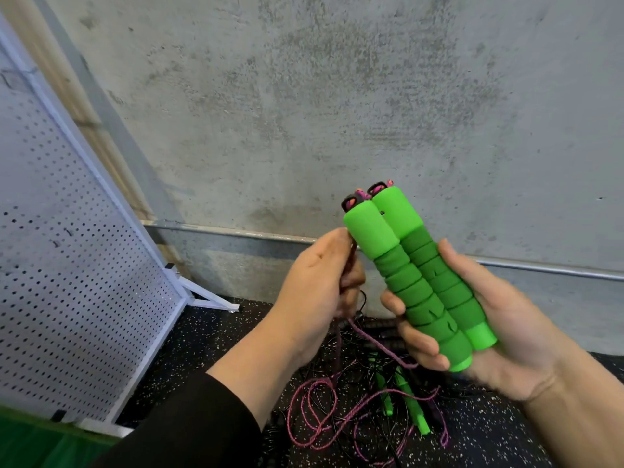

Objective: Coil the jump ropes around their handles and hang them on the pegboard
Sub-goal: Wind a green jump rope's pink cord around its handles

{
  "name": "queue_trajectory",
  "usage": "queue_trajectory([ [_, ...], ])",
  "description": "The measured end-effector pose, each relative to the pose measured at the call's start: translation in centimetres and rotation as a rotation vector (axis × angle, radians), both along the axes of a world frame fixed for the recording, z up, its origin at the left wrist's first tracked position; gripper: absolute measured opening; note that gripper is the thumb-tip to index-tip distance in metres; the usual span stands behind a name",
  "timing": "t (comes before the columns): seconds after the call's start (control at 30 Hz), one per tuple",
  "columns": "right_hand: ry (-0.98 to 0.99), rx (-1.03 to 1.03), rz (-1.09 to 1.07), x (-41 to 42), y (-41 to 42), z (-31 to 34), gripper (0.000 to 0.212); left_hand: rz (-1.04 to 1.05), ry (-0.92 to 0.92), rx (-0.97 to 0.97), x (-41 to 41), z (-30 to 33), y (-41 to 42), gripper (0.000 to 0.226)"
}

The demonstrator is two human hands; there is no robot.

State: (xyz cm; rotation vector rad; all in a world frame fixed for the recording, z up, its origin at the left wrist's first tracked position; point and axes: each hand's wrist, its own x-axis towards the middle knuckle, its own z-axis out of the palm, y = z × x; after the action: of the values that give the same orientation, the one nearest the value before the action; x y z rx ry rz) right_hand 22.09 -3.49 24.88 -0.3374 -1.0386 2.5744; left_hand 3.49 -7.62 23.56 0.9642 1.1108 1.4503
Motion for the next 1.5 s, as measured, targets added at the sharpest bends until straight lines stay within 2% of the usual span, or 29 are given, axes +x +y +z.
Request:
queue_trajectory([
  [0.1, -0.072, 0.056, -0.139, -0.1, -0.2, 0.2, 0.054, -0.057, 0.083, -0.054, 0.6, -0.2, 0.0, 0.039],
  [0.2, -0.217, 0.168, -0.370, -0.8, -0.5, 0.4, 0.055, -0.093, 0.192, -0.104, 1.3, -0.2, -0.2, 0.041],
  [0.37, -0.413, 0.424, -0.602, -1.5, -0.6, 0.2, 0.031, -0.128, 0.347, -0.151, 1.2, -0.3, 0.0, 0.032],
  [0.4, -0.485, 0.502, -0.632, -1.5, -0.5, 0.1, 0.025, -0.130, 0.368, -0.172, 1.1, -0.4, 0.0, 0.032],
  [0.5, -0.783, 0.966, -0.709, -1.1, 0.4, -0.9, 0.009, -0.138, 0.320, -0.268, 1.2, -0.4, -0.3, 0.031],
  [0.57, -0.897, 1.133, -0.699, -0.9, 0.9, -1.8, 0.014, -0.157, 0.209, -0.341, 1.1, -0.3, -0.3, 0.023],
  [0.7, -1.024, 1.268, -0.658, -1.1, 0.9, -2.3, 0.029, -0.192, 0.080, -0.428, 0.6, -0.2, 0.0, 0.018],
  [0.87, -1.172, 1.608, -0.565, -1.8, -0.1, -2.8, 0.054, -0.144, 0.035, -0.463, 0.4, -0.4, 0.0, 0.043],
  [1.0, -1.249, 1.796, -0.520, -2.5, -0.5, -3.3, 0.062, -0.011, -0.026, -0.479, 0.5, -0.8, -0.1, 0.044],
  [1.07, -1.238, 1.760, -0.417, -2.6, -0.8, -3.0, 0.071, 0.053, -0.032, -0.450, 0.5, -0.9, 0.1, 0.043],
  [1.13, -1.114, 1.580, -0.407, -2.5, -0.9, -2.5, 0.074, 0.080, -0.045, -0.413, 0.3, -0.8, 0.3, 0.040],
  [1.2, -0.959, 1.252, -0.577, -2.3, -0.7, -1.9, 0.065, 0.072, -0.055, -0.385, 0.1, -0.6, 0.5, 0.037],
  [1.27, -0.833, 0.869, -0.677, -2.2, -0.4, -1.2, 0.044, 0.047, -0.058, -0.348, -0.1, -0.4, 0.5, 0.035],
  [1.37, -0.520, 0.159, -0.505, -2.0, -0.7, -0.4, 0.065, 0.011, -0.062, -0.286, -0.2, -0.1, 0.5, 0.034],
  [1.4, -0.474, 0.046, -0.404, -1.9, -0.8, -0.2, 0.071, 0.000, -0.056, -0.274, -0.2, 0.0, 0.4, 0.033],
  [1.5, -0.382, -0.013, -0.154, -1.3, -0.7, -0.1, 0.066, -0.026, -0.046, -0.255, -0.4, 0.2, 0.3, 0.030],
])
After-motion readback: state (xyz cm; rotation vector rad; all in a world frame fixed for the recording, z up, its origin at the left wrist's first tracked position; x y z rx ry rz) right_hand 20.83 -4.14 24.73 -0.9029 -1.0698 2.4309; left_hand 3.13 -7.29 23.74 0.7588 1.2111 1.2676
